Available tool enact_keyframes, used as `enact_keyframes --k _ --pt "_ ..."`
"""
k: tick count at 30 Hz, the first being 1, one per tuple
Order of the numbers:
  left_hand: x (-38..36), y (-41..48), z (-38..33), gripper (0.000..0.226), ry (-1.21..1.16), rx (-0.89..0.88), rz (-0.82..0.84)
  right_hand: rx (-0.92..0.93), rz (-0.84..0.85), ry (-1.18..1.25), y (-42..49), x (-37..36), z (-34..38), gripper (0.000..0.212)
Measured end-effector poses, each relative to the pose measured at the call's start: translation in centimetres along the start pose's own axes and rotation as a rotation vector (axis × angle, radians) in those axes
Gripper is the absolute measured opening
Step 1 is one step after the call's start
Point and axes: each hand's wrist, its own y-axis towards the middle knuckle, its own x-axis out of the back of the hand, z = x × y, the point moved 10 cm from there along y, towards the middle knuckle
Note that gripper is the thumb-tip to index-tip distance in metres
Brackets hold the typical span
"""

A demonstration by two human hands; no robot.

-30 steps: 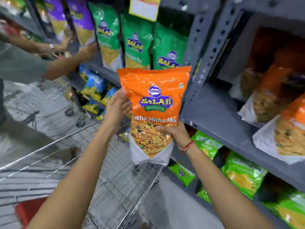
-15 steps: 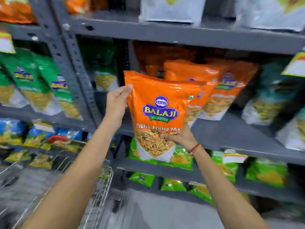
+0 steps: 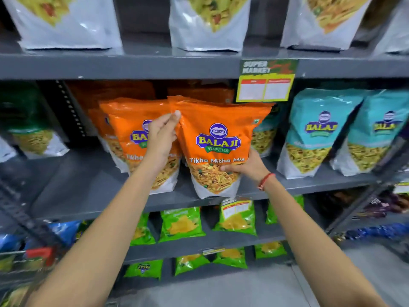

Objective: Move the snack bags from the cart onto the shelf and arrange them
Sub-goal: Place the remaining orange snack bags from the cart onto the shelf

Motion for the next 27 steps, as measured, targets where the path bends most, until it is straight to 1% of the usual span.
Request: enact_keyframes --k 2,4,6,8,9,11,12,14,16,21,24,25,27 --pt "-1.9 0.8 0.7 0.034 -0.008 -0.005 0.018 -0.008 0.000 -0.029 1.1 2.0 -0.4 0.057" --pt "-3.9 1.4 2.4 0.023 0.005 0.011 0.065 -0.032 -0.011 -0.034 1.9 3.8 -1.7 0.062" --pt "-5.6 1.2 6.0 0.008 -0.014 0.111 0.150 -0.056 -0.035 -0.018 2.2 5.1 -3.4 0.063" --pt "-7.2 -0.2 10.6 0.044 0.002 0.253 0.270 -0.060 -0.065 0.008 2.3 6.0 -4.6 0.059" --pt "-7.8 -1.1 13.1 0.059 0.074 0.317 0.334 -0.059 -0.070 0.024 2.4 6.1 -5.1 0.058" --pt "-8.7 -3.2 17.6 0.077 0.266 0.416 0.452 -0.057 -0.087 0.054 2.4 6.1 -5.8 0.055" --pt "-8.7 -3.9 19.3 0.082 0.352 0.446 0.458 -0.058 -0.103 0.069 2.5 6.1 -5.9 0.053" --pt "-8.2 -4.3 20.9 0.084 0.433 0.465 0.370 -0.062 -0.125 0.101 2.5 6.1 -5.7 0.053" --pt "-8.0 -4.3 21.0 0.081 0.471 0.437 0.298 -0.066 -0.148 0.127 2.4 6.4 -5.6 0.057" --pt "-8.7 -4.5 20.5 0.074 0.509 0.382 0.296 -0.048 -0.171 0.148 2.4 7.3 -6.2 0.055" --pt "-8.7 -4.7 19.9 0.089 0.587 0.360 0.328 -0.057 -0.207 0.142 2.0 7.3 -6.8 0.060" --pt "-8.7 -5.0 19.5 0.092 0.597 0.347 0.342 -0.064 -0.249 0.164 1.6 7.5 -7.0 0.063" --pt "-8.2 -5.6 18.2 0.092 0.594 0.291 0.357 -0.087 -0.416 0.227 0.0 7.9 -7.5 0.066"
